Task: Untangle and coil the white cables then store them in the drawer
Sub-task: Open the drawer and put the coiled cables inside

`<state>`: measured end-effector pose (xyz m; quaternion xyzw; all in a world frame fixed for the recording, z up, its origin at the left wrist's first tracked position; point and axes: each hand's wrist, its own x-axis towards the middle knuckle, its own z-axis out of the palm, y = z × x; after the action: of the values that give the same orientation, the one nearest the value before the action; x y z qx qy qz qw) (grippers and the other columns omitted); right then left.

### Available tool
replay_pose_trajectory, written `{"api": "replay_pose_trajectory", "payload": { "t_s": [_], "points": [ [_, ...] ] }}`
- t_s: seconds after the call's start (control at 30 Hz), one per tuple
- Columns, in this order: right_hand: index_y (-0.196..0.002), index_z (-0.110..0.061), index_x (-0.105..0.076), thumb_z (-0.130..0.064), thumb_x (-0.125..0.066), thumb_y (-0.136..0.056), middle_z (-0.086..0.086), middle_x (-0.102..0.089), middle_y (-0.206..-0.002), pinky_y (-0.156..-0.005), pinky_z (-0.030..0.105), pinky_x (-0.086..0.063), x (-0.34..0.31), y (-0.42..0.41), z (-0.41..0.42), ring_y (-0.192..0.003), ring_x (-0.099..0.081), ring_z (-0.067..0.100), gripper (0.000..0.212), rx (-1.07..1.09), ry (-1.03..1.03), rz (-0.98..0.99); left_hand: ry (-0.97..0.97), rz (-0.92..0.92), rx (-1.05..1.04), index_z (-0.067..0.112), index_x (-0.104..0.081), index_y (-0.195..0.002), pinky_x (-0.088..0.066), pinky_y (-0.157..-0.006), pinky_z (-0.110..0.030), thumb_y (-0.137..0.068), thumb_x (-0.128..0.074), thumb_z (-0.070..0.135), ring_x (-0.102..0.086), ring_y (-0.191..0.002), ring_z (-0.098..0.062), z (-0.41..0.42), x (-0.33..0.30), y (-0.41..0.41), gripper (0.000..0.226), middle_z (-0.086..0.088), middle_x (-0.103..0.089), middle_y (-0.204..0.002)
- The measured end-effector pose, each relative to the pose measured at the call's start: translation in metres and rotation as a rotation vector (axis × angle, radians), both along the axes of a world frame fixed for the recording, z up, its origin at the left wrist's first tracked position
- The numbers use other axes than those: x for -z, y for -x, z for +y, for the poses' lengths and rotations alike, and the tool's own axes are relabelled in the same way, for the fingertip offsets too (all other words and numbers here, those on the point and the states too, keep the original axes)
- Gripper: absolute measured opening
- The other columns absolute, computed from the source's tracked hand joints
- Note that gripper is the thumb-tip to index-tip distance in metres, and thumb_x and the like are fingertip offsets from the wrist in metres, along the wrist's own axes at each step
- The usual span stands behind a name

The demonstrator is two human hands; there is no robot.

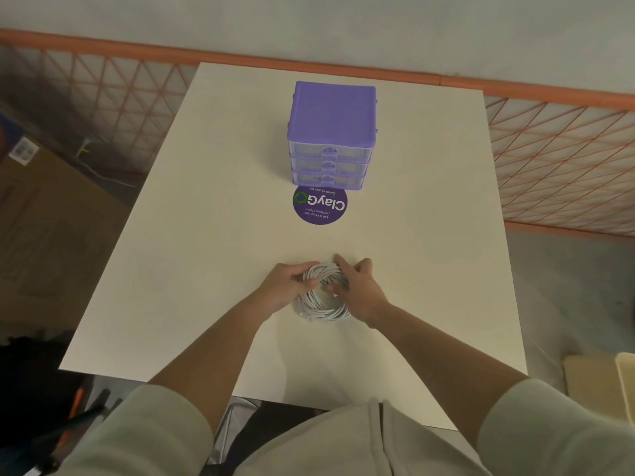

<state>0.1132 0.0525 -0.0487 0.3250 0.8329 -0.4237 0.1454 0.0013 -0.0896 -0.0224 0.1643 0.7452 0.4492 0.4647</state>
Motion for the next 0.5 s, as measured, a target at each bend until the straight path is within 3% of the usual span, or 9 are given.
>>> {"api": "replay_pose_trajectory", "payload": {
  "t_s": [0.17, 0.33, 0.5],
  "points": [
    [-0.150, -0.033, -0.026, -0.044, -0.056, -0.095, 0.002, -0.024, -0.119, -0.083, 0.041, -0.055, 0.001, 0.000, 0.001, -0.097, -0.052, 0.030, 0.064, -0.024, -0.014, 0.011, 0.037, 0.076, 0.002, 0.017, -0.064, -0.128, -0.048, -0.086, -0.014, -0.092, -0.065, 0.010, -0.067, -0.099, -0.012, 0.000, 0.003, -0.003, 0.036, -0.002, -0.072, -0.113],
    [-0.153, -0.020, -0.020, -0.033, -0.050, -0.099, 0.007, -0.025, -0.124, -0.082, 0.031, -0.047, -0.001, -0.001, 0.000, -0.094, -0.046, 0.026, 0.064, -0.071, -0.037, 0.020, 0.068, 0.249, -0.264, 0.024, -0.063, -0.124, -0.048, -0.087, -0.020, -0.085, -0.074, 0.020, -0.063, -0.092, -0.010, -0.003, 0.014, -0.022, 0.041, 0.010, -0.067, -0.104],
    [-0.141, -0.018, -0.043, -0.026, -0.060, -0.095, 0.001, -0.031, -0.116, -0.088, 0.023, -0.039, -0.005, -0.012, 0.004, -0.102, -0.046, 0.020, 0.049, 0.058, 0.107, 0.128, 0.066, 0.333, -0.243, 0.033, -0.062, -0.126, -0.048, -0.092, -0.026, -0.089, -0.068, 0.031, -0.063, -0.099, -0.010, -0.004, 0.021, -0.032, 0.037, 0.004, -0.062, -0.113]
  ]
}}
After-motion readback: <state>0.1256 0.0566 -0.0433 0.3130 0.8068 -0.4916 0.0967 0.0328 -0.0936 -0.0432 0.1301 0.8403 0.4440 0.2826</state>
